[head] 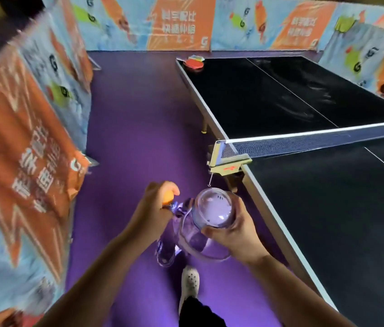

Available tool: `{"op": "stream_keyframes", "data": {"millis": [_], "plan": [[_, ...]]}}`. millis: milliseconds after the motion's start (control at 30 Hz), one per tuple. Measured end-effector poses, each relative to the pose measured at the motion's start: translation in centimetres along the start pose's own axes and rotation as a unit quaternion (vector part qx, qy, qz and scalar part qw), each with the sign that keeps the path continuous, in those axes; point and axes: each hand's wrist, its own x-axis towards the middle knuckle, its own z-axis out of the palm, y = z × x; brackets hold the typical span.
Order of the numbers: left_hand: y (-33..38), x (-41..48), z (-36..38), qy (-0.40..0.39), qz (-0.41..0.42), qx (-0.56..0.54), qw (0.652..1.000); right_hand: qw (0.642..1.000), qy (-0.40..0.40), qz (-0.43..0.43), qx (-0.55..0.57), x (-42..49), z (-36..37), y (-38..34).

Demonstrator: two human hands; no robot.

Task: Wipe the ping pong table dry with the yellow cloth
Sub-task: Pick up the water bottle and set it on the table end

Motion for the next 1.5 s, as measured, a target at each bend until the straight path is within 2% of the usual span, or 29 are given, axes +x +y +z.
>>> {"op": "stream_keyframes", "data": {"millis": [100,233,333,633,900,1067,1300,1500], "plan": [[-2.5,5.6,-1.8,-0.016,-0.022,0.014,1.0,1.0,-0.007,-0.006,-0.022,7.1,1.4,0.3],[-4.1,14.4,-4.1,-0.068,-0.104,-0.094,0.988,0.998,-0.018,-0.012,-0.065,17.4,2.8,-0.3],[-5.9,20.8,-5.5,-0.057,-0.126,-0.123,0.983,0.995,-0.036,-0.018,-0.096,24.4,3.9,-1.7],[-14.1,37.5,-9.0,0.003,-0.081,-0.085,0.993,0.989,-0.086,-0.013,-0.116,42.6,11.1,-4.2],[-24.5,55.4,-16.6,-0.051,-0.047,-0.052,0.996,0.99,-0.05,0.032,-0.13,60.1,22.1,-6.4],[-28.6,65.9,-20.8,-0.079,-0.039,-0.038,0.995,0.991,-0.021,0.062,-0.119,69.5,27.1,-8.8],[-33.3,79.5,-21.9,-0.116,-0.009,-0.029,0.993,0.984,-0.004,0.094,-0.15,82.7,29.7,-9.0],[-37.5,92.4,-21.0,-0.124,-0.03,-0.008,0.992,0.983,-0.001,0.092,-0.158,96.1,30.5,-7.5]]}}
